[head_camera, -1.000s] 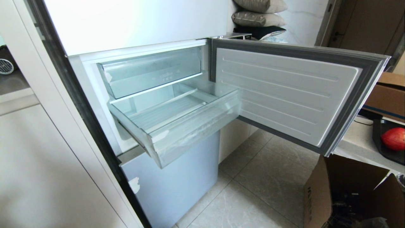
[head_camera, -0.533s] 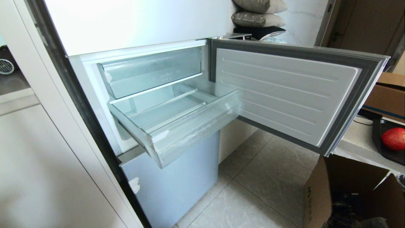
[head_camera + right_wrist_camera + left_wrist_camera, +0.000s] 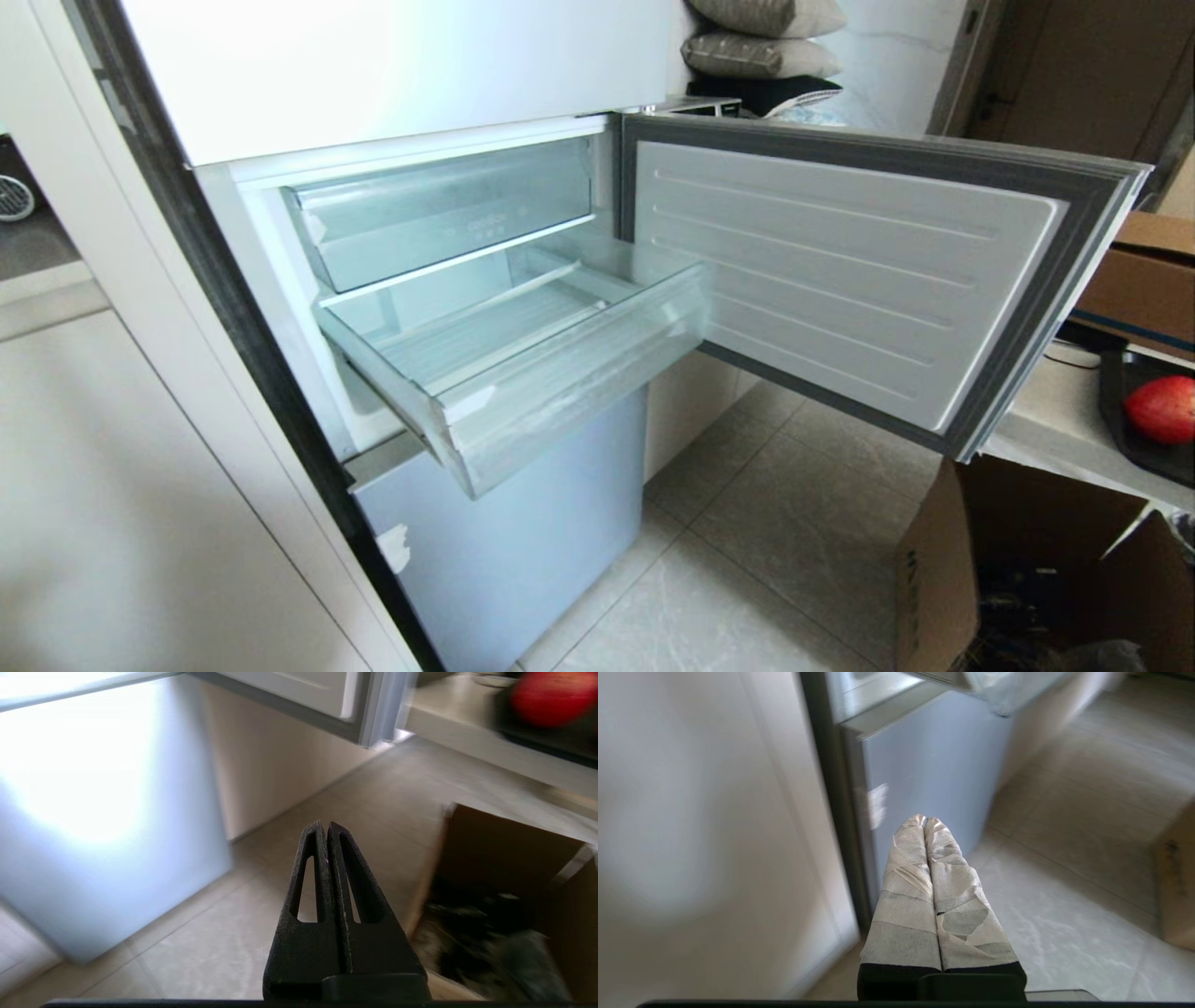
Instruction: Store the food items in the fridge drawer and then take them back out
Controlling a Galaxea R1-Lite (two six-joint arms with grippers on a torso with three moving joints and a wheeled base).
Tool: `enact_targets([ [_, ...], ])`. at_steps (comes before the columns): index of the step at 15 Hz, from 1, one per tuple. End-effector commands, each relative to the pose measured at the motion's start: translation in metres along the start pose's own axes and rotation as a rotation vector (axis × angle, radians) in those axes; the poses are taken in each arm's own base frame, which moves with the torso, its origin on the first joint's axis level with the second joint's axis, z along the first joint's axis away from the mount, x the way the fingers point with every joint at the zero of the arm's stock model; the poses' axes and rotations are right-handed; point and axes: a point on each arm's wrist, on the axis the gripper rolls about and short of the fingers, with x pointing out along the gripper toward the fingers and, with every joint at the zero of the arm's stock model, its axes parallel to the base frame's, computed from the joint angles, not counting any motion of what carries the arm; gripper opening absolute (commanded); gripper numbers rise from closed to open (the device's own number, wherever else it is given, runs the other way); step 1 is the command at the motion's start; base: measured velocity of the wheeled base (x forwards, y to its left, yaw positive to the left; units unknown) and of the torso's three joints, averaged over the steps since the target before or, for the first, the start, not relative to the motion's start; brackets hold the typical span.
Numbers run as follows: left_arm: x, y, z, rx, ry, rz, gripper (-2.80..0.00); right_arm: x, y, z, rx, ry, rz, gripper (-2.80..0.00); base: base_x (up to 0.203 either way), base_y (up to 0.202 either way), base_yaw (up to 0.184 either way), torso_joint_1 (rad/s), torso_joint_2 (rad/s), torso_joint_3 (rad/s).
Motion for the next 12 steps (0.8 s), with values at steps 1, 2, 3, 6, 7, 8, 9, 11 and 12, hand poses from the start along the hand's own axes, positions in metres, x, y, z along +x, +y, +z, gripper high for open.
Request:
enact_targets([
  [1, 0.0001, 0.0000, -0.0001, 0.000, 0.003, 0.001, -2.80, 0.0001, 0.0000, -0.0001, 0.000, 0.003, 0.000, -2.80, -0.007, 0.001, 0.113, 0.006, 0.01, 0.002],
  [2, 0.0001, 0.0000, -0.0001, 0.000, 0.003, 0.001, -2.80, 0.0001, 0.0000, -0.0001, -0.001, 0.003, 0.000, -2.80, 0.004, -0.005, 0.164, 0.002, 0.00, 0.003],
  [3, 0.0001, 0.0000, -0.0001, 0.000, 0.003, 0.001, -2.80, 0.0001, 0.0000, -0.0001, 0.000, 0.002, 0.000, -2.80, 0.001, -0.009, 0.176, 0.002, 0.00, 0.002],
  [6, 0.0001, 0.0000, -0.0001, 0.000, 0.003, 0.001, -2.80, 0.0001, 0.0000, -0.0001, 0.000, 0.003, 0.000, -2.80, 0.001, -0.007, 0.175, 0.007, 0.00, 0.003],
  [7, 0.0001, 0.0000, -0.0001, 0.000, 0.003, 0.001, -2.80, 0.0001, 0.0000, -0.0001, 0.000, 0.003, 0.000, -2.80, -0.001, -0.010, 0.178, 0.006, 0.00, 0.007],
  [8, 0.0001, 0.0000, -0.0001, 0.000, 0.003, 0.001, -2.80, 0.0001, 0.0000, -0.0001, -0.001, 0.003, 0.000, -2.80, 0.001, -0.006, 0.172, 0.001, 0.00, 0.002],
  [9, 0.0001, 0.0000, -0.0001, 0.000, 0.003, 0.001, -2.80, 0.0001, 0.0000, -0.0001, -0.001, 0.003, 0.000, -2.80, 0.000, -0.005, 0.174, 0.005, 0.00, 0.005],
  [11, 0.0001, 0.0000, -0.0001, 0.000, 0.003, 0.001, -2.80, 0.0001, 0.0000, -0.0001, 0.000, 0.003, 0.000, -2.80, 0.003, -0.008, 0.175, 0.004, 0.00, 0.001],
  [12, 0.0001, 0.0000, -0.0001, 0.000, 0.003, 0.001, -2.80, 0.0001, 0.0000, -0.0001, 0.000, 0.003, 0.000, -2.80, 0.004, -0.008, 0.175, 0.006, 0.00, 0.001],
])
